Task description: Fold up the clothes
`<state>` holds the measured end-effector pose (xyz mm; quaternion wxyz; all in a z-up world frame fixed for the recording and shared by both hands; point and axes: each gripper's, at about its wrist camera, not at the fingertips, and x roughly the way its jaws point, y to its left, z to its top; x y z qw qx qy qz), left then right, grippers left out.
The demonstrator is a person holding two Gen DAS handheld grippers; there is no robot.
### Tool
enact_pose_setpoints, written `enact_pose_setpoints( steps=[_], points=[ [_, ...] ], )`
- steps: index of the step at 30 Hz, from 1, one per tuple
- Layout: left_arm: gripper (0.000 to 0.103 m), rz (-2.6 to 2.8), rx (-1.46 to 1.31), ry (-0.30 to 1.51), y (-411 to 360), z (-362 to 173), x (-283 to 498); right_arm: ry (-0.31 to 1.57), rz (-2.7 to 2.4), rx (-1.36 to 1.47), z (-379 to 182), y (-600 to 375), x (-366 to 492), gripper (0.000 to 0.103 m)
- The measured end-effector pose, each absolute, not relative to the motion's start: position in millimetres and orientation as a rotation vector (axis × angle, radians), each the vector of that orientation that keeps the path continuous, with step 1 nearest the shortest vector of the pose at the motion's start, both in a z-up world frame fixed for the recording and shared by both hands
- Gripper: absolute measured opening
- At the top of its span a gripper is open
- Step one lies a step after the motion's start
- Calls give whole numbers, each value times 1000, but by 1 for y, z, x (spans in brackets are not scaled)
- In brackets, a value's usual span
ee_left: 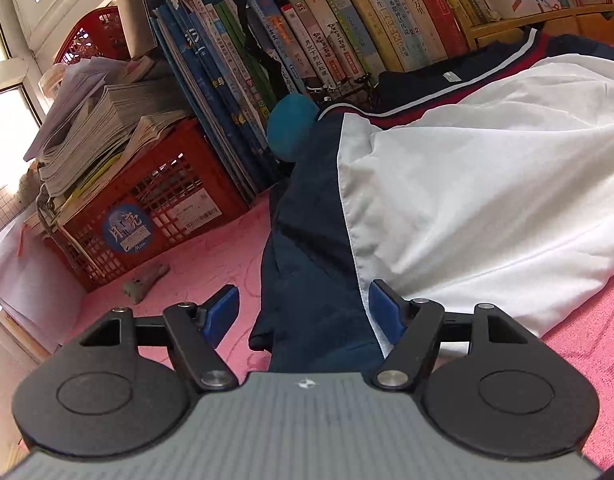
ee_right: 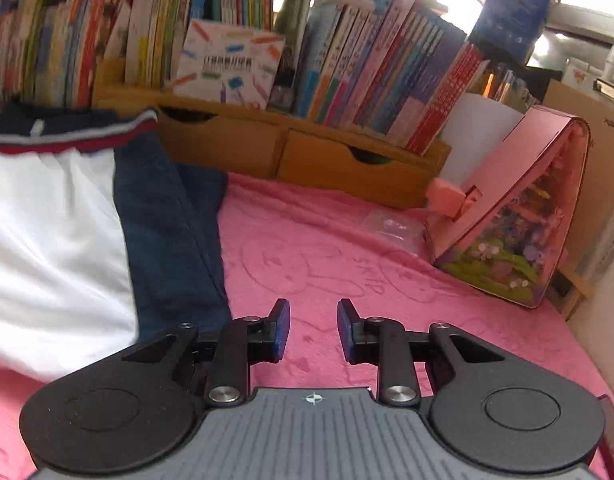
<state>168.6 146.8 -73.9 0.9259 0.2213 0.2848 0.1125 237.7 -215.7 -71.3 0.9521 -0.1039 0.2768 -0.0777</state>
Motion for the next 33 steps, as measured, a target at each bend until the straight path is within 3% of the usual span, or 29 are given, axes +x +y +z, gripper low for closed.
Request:
enact_pose_setpoints(
  steps=[4,8,13,15,24,27,29,33],
  points=[
    [72,238,473,580,143,-76,169,518,105,-43,-47,-178,224,29],
    [79,245,435,587,149,-75,170,661,534,151,-45,-121,232,34],
    [84,239,372,601,157,-73,172,766,572,82,-70,-68,247,32],
    [84,241,374,601,157,-73,172,747,572,40,-75,-76,249,27],
    [87,241,354,605,159,-73,173,642,116,-142,-82,-191,288,26],
    [87,230,300,607,168,-70,173,620,-42,-237,-75,-212,285,38],
    [86,241,251,600,176,-65,168,560,10,-300,-66,-219,265,40],
    [81,208,224,525,175,-44,140,451,297,-502,-55,-189,212,59]
  ],
)
